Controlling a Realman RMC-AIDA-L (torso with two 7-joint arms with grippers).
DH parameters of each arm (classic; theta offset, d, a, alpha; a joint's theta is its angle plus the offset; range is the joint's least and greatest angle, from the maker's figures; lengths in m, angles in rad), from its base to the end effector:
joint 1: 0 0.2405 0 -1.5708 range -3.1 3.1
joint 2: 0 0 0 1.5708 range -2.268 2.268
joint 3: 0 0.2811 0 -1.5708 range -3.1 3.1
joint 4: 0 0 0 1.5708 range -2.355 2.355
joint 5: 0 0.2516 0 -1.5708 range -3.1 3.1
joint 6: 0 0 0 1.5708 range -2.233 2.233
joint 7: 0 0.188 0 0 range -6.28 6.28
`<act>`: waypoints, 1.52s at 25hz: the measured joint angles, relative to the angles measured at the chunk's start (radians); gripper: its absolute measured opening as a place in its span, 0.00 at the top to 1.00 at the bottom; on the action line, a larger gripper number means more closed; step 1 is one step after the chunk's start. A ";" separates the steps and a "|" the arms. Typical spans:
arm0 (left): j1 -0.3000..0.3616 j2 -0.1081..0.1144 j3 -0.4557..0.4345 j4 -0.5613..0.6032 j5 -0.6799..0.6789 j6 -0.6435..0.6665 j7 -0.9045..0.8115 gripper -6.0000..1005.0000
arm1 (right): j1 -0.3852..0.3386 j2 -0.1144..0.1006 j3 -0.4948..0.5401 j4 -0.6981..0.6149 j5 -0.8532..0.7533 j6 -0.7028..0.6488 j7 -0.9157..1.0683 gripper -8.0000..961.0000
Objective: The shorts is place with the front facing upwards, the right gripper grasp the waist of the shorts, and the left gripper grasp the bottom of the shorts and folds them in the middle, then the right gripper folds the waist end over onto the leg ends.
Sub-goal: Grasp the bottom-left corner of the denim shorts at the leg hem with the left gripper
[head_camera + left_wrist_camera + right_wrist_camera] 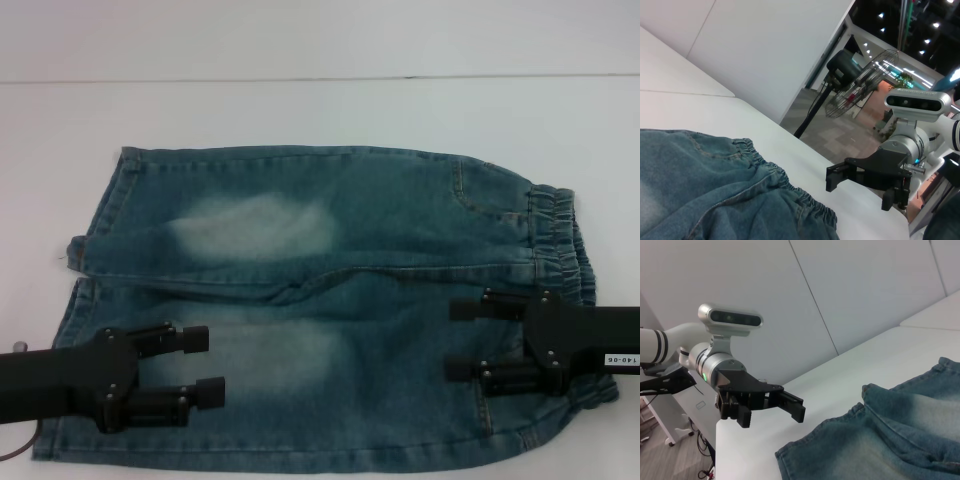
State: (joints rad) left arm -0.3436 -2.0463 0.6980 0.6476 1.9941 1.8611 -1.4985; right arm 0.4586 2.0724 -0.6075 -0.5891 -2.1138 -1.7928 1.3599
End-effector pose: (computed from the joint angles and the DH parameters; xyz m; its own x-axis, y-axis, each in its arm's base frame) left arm -0.3237 0.2906 -0.0336 0.6404 0.5601 0.5256 0.5697 -0.8053 0.1640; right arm 0.3079 0.3200 -0.0552 0.7325 -0.4484 -0.5122 -0.4749 -0.8757 0.0873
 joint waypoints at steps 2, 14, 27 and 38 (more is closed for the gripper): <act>0.000 0.000 0.000 0.000 0.000 0.000 0.000 0.13 | 0.000 0.000 0.000 0.001 0.000 0.000 0.000 0.07; 0.045 0.058 -0.027 0.172 0.024 0.037 -0.366 0.13 | 0.005 -0.003 0.012 -0.004 0.008 0.005 0.001 0.07; 0.059 0.099 -0.202 0.290 0.259 0.077 -0.616 0.13 | 0.010 -0.006 0.102 -0.057 0.015 -0.017 0.112 0.07; 0.035 0.092 -0.215 0.283 0.360 0.047 -0.643 0.13 | 0.063 -0.020 0.140 -0.061 0.062 -0.012 0.109 0.07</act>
State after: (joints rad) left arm -0.3089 -1.9539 0.4829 0.9305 2.3543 1.9085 -2.1410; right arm 0.5215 2.0529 -0.4679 -0.6501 -2.0522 -1.8046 1.4692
